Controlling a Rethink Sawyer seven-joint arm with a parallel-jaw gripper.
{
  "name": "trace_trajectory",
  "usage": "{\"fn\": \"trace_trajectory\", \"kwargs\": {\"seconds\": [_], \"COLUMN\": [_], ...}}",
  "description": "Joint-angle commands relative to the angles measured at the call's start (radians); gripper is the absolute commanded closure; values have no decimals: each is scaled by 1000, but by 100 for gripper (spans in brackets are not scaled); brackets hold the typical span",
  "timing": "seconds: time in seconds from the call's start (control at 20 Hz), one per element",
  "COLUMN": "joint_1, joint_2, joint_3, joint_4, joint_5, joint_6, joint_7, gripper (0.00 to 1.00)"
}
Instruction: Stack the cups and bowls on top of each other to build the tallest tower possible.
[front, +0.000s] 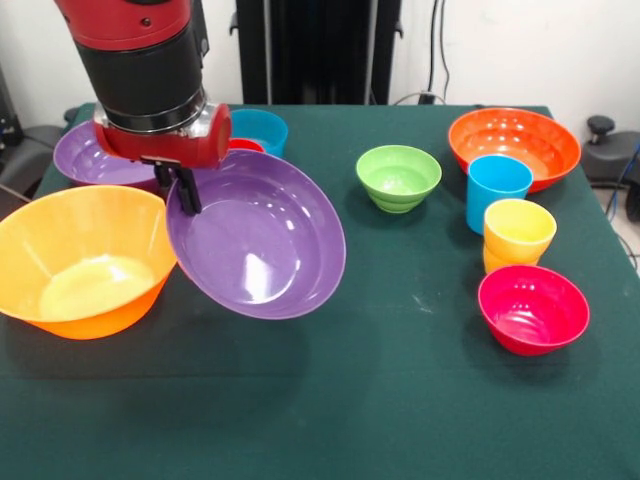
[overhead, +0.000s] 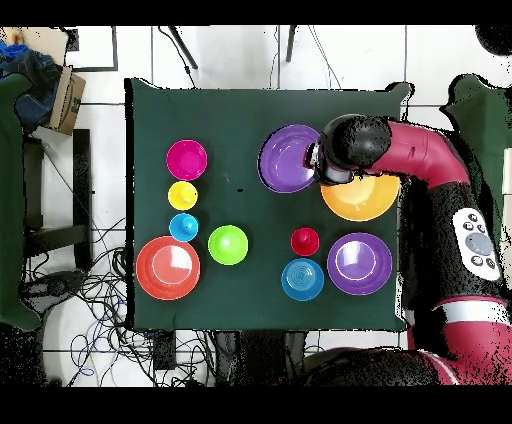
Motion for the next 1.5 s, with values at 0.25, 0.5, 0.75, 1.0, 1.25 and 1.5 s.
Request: {"fn": "trace_trajectory", "kwargs": {"seconds": [0.25, 0.5, 0.75, 1.0, 1.25, 1.5], "joint_1": [61, 63, 54, 51, 43, 43], "joint_2": [39, 74, 87, 95, 103, 108], "joint_3": [23, 30, 36, 41, 44, 45], "joint_4": [12, -21, -28, -35, -31, -38], "joint_5": [-80, -87, -81, -78, -80, -83], "joint_6": [-14, -22, -25, -28, -43, -43], "joint_7": [-133, -142, -151, -151, -158, -159], "gripper": [100, 100, 100, 100, 100, 100]}}
